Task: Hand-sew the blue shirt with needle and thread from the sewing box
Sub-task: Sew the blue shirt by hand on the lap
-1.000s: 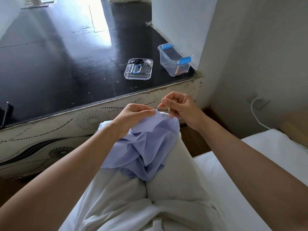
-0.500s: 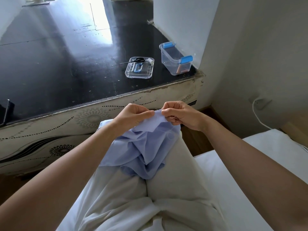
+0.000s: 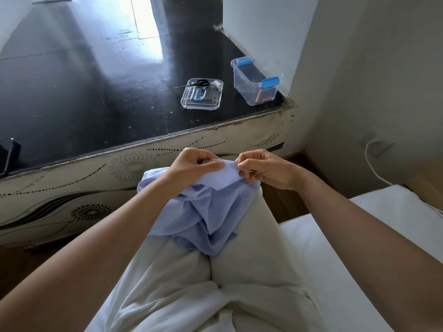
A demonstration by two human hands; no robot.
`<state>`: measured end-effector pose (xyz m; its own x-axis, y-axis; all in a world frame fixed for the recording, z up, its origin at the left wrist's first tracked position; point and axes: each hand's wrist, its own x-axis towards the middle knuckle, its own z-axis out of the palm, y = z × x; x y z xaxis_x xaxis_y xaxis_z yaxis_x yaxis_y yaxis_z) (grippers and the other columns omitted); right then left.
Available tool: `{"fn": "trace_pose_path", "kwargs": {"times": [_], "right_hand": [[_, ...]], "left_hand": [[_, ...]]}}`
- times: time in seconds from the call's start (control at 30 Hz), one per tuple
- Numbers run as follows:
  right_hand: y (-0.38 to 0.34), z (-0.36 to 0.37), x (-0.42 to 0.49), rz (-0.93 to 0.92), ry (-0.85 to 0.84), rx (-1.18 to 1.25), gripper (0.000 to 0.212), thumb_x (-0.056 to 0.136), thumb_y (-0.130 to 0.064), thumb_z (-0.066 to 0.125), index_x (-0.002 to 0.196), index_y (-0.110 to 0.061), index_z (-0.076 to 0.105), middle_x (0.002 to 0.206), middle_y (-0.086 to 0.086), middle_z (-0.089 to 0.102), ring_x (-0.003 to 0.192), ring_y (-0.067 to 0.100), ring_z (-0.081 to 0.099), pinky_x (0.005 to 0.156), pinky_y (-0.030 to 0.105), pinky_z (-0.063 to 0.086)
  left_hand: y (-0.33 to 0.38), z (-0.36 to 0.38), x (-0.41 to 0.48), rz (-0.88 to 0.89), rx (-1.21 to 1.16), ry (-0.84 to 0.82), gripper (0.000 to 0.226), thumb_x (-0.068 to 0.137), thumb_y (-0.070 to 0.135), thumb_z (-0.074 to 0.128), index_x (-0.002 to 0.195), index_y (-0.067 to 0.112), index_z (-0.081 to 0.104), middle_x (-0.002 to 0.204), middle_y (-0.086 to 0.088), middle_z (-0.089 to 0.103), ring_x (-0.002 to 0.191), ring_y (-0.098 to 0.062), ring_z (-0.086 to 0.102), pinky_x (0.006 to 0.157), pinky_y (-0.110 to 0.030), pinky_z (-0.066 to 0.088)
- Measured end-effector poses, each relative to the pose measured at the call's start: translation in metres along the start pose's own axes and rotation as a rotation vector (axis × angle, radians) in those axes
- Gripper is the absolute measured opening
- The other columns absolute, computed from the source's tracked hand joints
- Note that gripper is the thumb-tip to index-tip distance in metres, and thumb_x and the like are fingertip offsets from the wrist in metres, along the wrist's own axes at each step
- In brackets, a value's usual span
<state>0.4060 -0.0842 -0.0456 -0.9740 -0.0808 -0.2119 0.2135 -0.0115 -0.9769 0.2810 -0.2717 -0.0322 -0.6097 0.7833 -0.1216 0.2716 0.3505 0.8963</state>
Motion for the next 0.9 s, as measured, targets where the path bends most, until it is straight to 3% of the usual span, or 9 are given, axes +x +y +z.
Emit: {"fn": "trace_pose_path", "kwargs": {"times": [0.17, 0.37, 0.73, 0.9], "right_hand": [[0.0019, -0.0005, 0.0014, 0.006, -0.029, 0.031, 0.025, 0.082, -0.031, 0.062, 0.080, -0.007, 0.058, 0.069, 0.003, 0.054, 0.063, 0.012, 0.046, 0.062, 0.020, 0.043], [0.0031, -0.0002, 0.0041, 0.017, 0.004, 0.016, 0.017, 0.089, -0.021, 0.056, 0.080, -0.007, 0.058, 0.067, 0.002, 0.054, 0.062, 0.011, 0.047, 0.062, 0.019, 0.043], [0.0016, 0.0012, 0.0029, 0.019, 0.017, 0.014, 0.017, 0.088, -0.020, 0.055, 0.079, -0.006, 0.058, 0.067, 0.003, 0.053, 0.061, 0.011, 0.047, 0.060, 0.018, 0.043], [0.0002, 0.0003, 0.0029, 0.022, 0.008, 0.008, 0.018, 0.090, -0.021, 0.055, 0.080, -0.006, 0.059, 0.069, 0.004, 0.053, 0.062, 0.013, 0.047, 0.061, 0.018, 0.044]], "left_hand": [[0.0008, 0.0030, 0.0001, -0.024, -0.012, 0.039, 0.014, 0.090, 0.022, 0.068, 0.092, 0.012, 0.077, 0.083, -0.008, 0.072, 0.070, -0.007, 0.057, 0.062, -0.018, 0.047], [0.0006, 0.0045, -0.0005, -0.036, -0.041, 0.051, 0.013, 0.090, 0.021, 0.068, 0.090, 0.012, 0.077, 0.078, -0.002, 0.070, 0.068, -0.004, 0.057, 0.062, -0.015, 0.047], [0.0038, 0.0043, -0.0025, -0.042, -0.031, 0.048, 0.014, 0.090, 0.020, 0.068, 0.090, 0.009, 0.077, 0.077, -0.005, 0.068, 0.069, -0.007, 0.056, 0.061, -0.018, 0.045], [0.0061, 0.0046, -0.0026, -0.025, -0.014, 0.058, 0.015, 0.088, 0.020, 0.071, 0.091, 0.007, 0.076, 0.085, -0.014, 0.071, 0.071, -0.009, 0.059, 0.062, -0.020, 0.048]]}}
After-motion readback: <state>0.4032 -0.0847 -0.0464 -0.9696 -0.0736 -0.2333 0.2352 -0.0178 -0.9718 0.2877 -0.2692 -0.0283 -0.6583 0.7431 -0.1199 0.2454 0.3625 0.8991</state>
